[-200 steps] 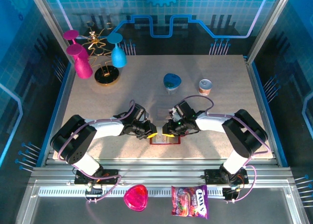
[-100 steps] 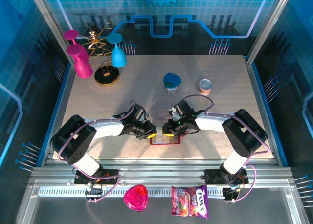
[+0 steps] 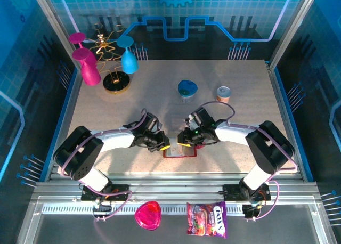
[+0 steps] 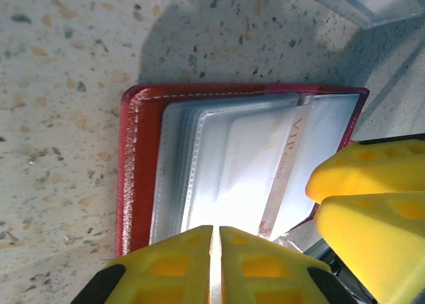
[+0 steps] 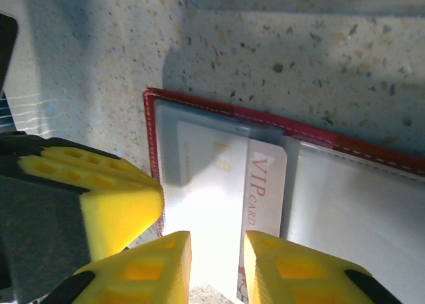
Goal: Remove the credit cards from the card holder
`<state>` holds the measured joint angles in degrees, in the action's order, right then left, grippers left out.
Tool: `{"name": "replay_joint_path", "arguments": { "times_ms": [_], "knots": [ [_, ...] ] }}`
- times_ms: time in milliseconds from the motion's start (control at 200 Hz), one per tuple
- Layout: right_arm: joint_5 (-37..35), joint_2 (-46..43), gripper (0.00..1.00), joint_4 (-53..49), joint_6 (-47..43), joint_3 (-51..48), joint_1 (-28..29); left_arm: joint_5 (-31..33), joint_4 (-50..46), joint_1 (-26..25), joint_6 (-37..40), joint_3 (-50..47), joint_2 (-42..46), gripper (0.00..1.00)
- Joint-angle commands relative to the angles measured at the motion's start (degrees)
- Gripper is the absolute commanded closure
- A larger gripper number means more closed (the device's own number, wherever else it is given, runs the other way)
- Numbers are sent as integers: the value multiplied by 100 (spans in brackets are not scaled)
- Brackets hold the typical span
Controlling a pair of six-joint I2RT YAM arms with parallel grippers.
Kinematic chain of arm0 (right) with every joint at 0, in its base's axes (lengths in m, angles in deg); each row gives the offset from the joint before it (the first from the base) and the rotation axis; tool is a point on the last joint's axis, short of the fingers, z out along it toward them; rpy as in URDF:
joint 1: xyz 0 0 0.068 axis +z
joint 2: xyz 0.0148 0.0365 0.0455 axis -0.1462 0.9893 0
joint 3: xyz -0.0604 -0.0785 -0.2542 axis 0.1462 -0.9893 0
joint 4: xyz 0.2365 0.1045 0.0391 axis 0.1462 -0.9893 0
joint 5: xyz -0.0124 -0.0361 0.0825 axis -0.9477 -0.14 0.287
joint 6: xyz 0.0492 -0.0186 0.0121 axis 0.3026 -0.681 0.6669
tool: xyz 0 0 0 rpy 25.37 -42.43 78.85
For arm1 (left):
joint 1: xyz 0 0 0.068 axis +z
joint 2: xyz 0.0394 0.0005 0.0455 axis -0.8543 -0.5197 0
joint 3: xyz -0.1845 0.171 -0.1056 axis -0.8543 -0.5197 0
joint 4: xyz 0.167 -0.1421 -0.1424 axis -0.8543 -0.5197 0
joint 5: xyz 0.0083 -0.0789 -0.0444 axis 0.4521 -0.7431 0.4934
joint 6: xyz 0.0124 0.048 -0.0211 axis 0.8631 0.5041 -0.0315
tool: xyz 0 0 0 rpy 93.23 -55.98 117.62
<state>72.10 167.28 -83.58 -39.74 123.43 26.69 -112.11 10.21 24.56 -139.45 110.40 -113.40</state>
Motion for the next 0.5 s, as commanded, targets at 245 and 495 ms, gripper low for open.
{"name": "replay_joint_path", "arguments": {
  "times_ms": [245,495],
  "knots": [
    [284,-109,73,58,-53,-255,-256,189,-310,-199,150,250,-70,93],
    [383,66,73,132,-79,-288,-284,428,-600,-217,319,280,-132,94]
  ]
}}
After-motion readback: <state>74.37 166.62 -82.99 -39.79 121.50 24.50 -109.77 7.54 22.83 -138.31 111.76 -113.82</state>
